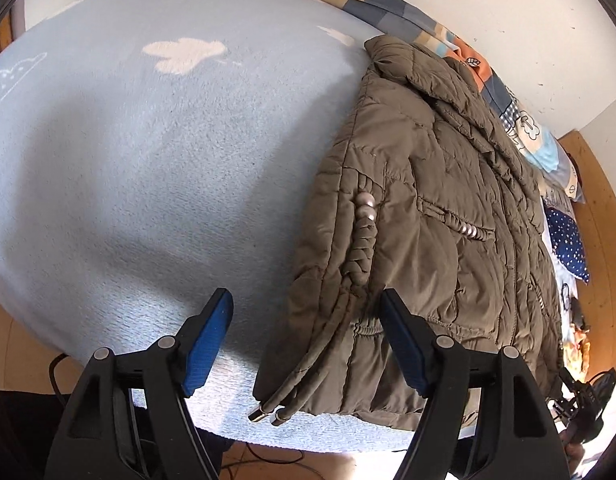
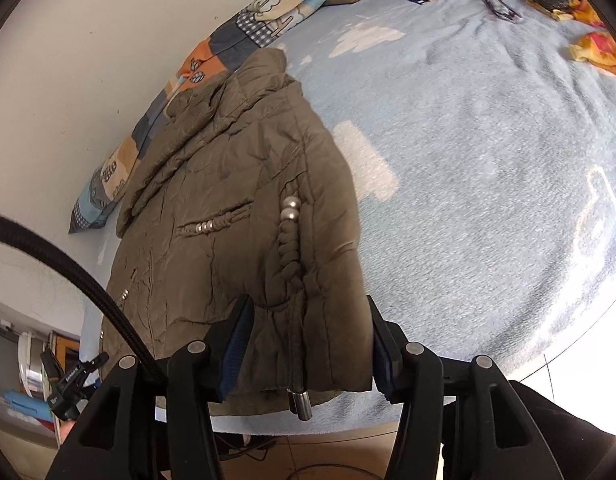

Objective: Fold large clothes

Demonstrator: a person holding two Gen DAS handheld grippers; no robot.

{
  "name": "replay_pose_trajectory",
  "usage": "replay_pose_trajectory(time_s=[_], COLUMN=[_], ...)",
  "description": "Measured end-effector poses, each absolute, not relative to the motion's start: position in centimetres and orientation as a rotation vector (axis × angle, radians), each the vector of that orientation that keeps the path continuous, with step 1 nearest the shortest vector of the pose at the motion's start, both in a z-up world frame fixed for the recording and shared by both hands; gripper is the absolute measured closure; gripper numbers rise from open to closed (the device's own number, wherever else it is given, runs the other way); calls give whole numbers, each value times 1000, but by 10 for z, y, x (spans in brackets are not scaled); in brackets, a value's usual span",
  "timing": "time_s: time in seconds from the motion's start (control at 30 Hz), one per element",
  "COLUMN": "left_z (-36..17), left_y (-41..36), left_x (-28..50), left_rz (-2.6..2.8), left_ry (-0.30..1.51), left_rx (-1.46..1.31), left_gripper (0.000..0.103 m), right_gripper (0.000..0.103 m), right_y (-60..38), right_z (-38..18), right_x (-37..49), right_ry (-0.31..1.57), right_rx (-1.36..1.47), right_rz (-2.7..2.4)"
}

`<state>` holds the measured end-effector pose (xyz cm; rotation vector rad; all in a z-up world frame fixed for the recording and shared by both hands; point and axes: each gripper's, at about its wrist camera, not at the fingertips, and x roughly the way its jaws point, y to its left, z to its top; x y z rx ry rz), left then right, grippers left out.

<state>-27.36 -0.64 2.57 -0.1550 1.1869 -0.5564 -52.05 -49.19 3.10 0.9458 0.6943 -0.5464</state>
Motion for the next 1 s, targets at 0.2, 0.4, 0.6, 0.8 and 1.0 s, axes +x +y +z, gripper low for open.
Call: replay_pose_trajectory(time_s=[0.2, 0.4, 0.6, 0.8, 1.0], left_z=[16, 15, 15, 17, 9], left_y=[-7, -5, -2, 6, -2], left_x=[-271, -272, -273, -273, -276], left_rz=[-541, -545, -553, -557, -577], left_ry=[1242, 1247, 1251, 1257, 1302], left_rx=[-148, -154, -173, -240, -220], left_gripper=[23, 22, 22, 22, 19], right_gripper=[38, 38, 36, 31, 31], right_y=[-501, -503, -504, -505, -496], right_z=[35, 34, 35, 26, 20], right_x=[-536, -541, -542, -548, -533], right_ry=[630, 622, 617, 637, 688], right_rx=[1019, 1055, 1072, 1116, 1103], right_rz=[-559, -538, -552, -576, -525])
